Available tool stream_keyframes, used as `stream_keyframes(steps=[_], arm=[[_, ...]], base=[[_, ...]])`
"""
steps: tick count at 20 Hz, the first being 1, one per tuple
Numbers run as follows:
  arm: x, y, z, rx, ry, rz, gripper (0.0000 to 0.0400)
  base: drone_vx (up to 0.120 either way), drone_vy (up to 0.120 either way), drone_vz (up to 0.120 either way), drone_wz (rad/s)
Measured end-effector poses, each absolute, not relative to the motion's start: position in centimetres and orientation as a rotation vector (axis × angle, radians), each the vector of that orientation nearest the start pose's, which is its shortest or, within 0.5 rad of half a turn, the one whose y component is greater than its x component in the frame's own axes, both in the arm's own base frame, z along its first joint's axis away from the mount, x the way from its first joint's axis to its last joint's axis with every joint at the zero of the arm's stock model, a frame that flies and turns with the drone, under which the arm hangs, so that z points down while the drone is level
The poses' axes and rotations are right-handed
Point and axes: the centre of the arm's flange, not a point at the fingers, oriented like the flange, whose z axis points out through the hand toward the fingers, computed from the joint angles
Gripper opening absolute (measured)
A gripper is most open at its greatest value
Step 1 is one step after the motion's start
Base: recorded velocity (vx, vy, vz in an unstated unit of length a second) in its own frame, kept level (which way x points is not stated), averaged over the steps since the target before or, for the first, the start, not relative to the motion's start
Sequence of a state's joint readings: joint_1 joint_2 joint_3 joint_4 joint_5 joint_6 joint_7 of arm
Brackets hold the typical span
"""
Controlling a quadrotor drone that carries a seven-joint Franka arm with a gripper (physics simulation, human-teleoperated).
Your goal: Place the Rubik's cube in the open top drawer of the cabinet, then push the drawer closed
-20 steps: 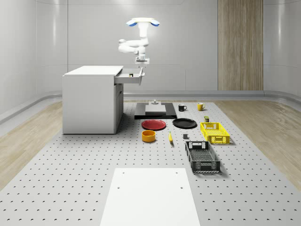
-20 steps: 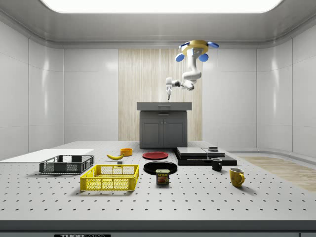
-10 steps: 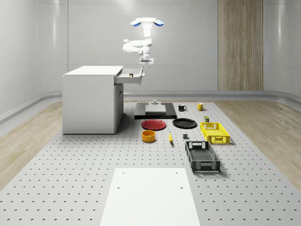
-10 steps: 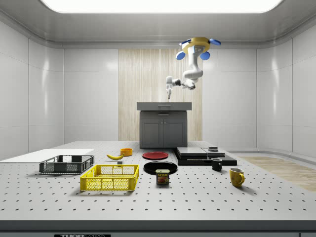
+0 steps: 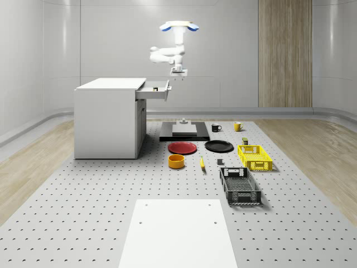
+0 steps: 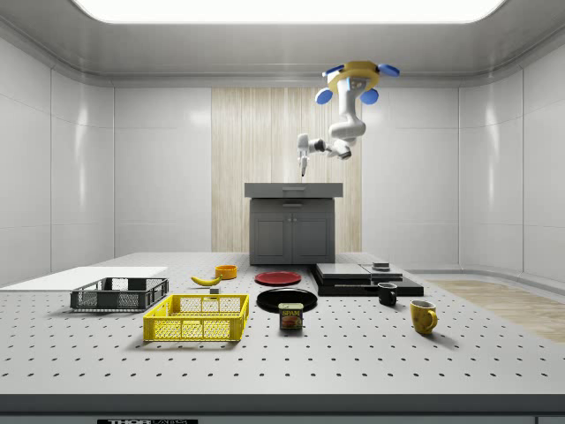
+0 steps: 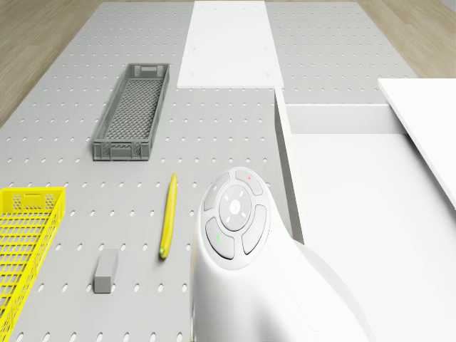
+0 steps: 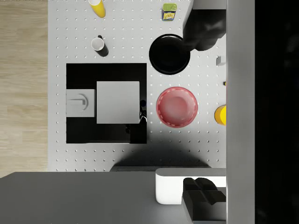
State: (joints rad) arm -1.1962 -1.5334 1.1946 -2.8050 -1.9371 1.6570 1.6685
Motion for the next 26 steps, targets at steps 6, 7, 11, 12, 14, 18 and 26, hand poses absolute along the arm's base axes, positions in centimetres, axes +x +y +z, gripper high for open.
stream_keyframes(steps=[6,7,11,12,14,18,26], arm=[[30.6,-0.8,57.0,-0.675,0.244,0.848,0.04],[30.7,-1.5,57.9,-0.801,0.286,0.847,0.04],[31.0,-5.1,60.9,-1.143,0.439,0.753,0.04],[31.0,-5.8,61.5,-1.198,0.466,0.732,0.04],[31.1,-6.9,62.4,-1.284,0.509,0.699,0.04],[31.2,-8.2,63.5,-1.386,0.561,0.656,0.04],[31.2,-9.1,64.3,-1.459,0.599,0.623,0.04]], base=[[0.0,0.027,-0.04,0.0],[0.0,0.0,-0.12,0.0],[0.0,0.0,-0.12,0.0],[0.0,0.0,-0.12,0.0],[0.0,0.0,-0.12,0.0],[0.0,-0.09,-0.12,0.0],[0.0,-0.105,-0.06,0.0]])
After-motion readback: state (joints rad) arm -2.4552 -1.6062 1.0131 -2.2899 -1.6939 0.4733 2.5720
